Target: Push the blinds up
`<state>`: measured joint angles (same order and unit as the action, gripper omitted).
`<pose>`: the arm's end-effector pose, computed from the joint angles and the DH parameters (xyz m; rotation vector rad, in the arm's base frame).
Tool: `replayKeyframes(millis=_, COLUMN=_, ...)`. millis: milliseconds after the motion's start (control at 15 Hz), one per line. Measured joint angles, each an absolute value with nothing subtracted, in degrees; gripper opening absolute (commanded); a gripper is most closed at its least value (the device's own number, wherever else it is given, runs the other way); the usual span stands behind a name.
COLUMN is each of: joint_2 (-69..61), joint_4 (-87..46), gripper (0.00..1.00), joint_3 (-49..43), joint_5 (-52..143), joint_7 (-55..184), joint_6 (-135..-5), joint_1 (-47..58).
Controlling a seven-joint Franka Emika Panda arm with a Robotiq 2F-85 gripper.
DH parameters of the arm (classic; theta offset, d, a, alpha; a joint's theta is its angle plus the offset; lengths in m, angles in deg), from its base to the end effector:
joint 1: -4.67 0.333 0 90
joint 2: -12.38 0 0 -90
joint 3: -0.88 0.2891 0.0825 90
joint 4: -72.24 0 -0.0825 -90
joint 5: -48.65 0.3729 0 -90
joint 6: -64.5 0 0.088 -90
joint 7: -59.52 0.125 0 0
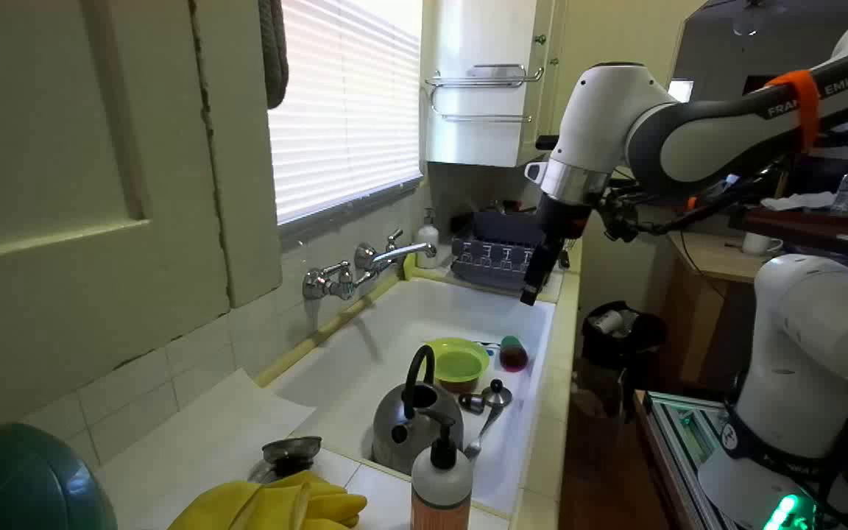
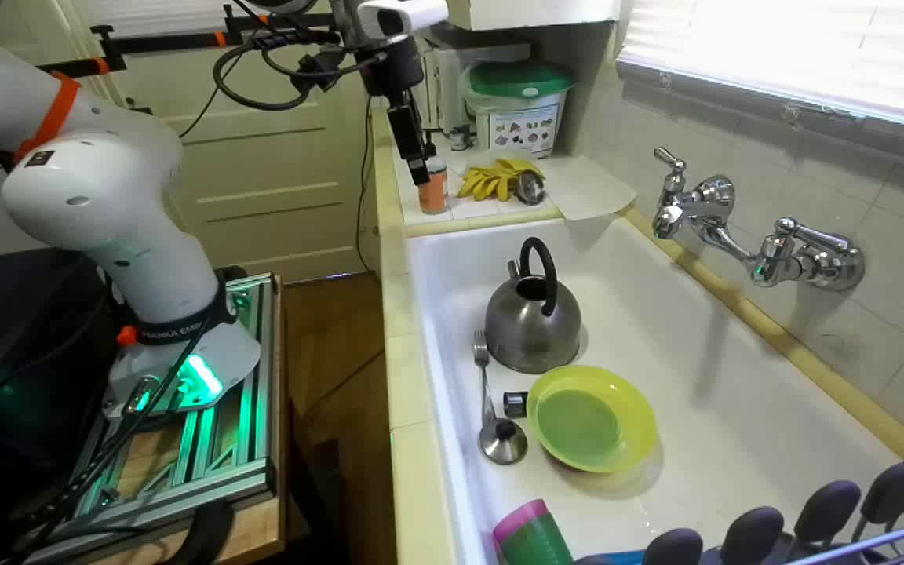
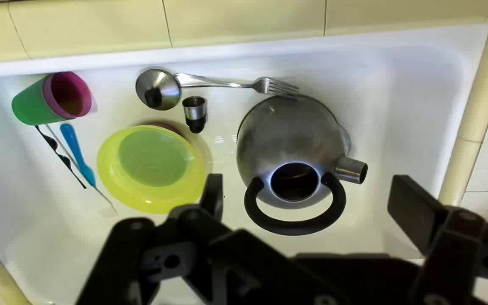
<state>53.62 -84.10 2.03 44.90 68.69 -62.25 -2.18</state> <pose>0.3535 -0.0391 0.4167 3.0417 -0.3503 0.3147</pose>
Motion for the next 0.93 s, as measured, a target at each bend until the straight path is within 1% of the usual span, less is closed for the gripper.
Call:
replayKeyframes(millis=467, joint_2=53.3, joint_4=-84.0, gripper=1.00, joint_3=1.8, joint_5=44.6, joint_7=68.0, joint_6=-63.6, joint_1=-2.2)
replayKeyframes(millis=667, joint_2=50.9, joint_4=-83.6, gripper=1.00, joint_3=0.3, joint_5=42.4, joint_7=65.3, joint_6=-72.1, joint_1=-3.0)
replayKeyframes(millis=933, joint_2=41.6, joint_4=-78.3, gripper=1.00, joint_3=-2.5, joint_5=40.7, joint_7=59.5, joint_6=-84.5, joint_1=-3.8)
